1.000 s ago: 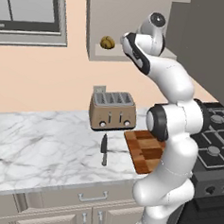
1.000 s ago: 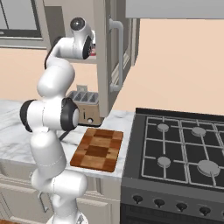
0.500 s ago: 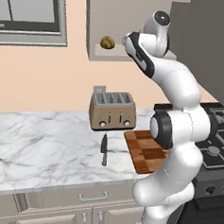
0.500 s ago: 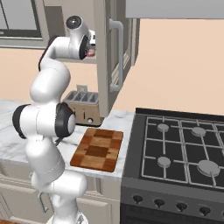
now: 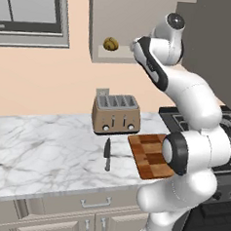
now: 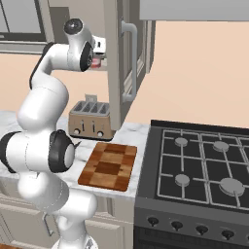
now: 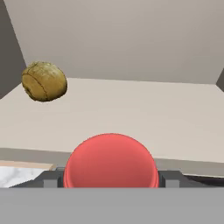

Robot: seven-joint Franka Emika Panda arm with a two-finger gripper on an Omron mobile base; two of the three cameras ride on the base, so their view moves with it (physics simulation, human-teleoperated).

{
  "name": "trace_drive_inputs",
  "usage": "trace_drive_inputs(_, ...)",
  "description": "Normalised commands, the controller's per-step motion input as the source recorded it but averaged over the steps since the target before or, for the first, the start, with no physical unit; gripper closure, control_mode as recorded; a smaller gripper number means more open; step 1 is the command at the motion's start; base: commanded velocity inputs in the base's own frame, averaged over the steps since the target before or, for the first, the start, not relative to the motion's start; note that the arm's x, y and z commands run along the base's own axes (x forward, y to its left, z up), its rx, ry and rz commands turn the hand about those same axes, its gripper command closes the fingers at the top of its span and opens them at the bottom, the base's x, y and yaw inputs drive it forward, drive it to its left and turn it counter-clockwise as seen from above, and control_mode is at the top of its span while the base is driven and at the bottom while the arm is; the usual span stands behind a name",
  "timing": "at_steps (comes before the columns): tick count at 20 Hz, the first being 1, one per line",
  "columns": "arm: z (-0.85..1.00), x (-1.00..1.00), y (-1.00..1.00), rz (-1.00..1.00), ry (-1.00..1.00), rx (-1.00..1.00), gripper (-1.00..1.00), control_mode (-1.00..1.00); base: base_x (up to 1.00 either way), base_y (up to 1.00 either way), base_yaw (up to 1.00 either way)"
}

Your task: Pick the bread, place it on the cutting board, pick the jam, place it on the counter, and close the cabinet.

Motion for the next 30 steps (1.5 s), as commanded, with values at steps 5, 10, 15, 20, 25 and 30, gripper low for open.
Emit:
trace_drive_inputs(5, 0.0, -0.62, 0.0, 0.0, 0.0, 0.0, 1.0, -1.0, 0.0, 0.0, 0.0)
trace_drive_inputs(10, -0.02, -0.49, 0.0, 0.0, 0.0, 0.0, 1.0, -1.0, 0.0, 0.0, 0.0)
trace_drive_inputs(15, -0.01, -0.47, 0.06, 0.0, 0.0, 0.0, 1.0, -1.0, 0.0, 0.0, 0.0)
trace_drive_inputs(20, -0.07, -0.4, 0.18, 0.0, -0.01, 0.0, 1.0, -1.0, 0.0, 0.0, 0.0)
trace_drive_inputs(25, -0.09, -0.34, 0.28, 0.0, 0.0, 0.0, 1.0, -1.0, 0.0, 0.0, 0.0)
trace_drive_inputs(30, -0.08, -0.29, 0.31, -0.01, 0.0, 0.0, 1.0, -1.0, 0.0, 0.0, 0.0)
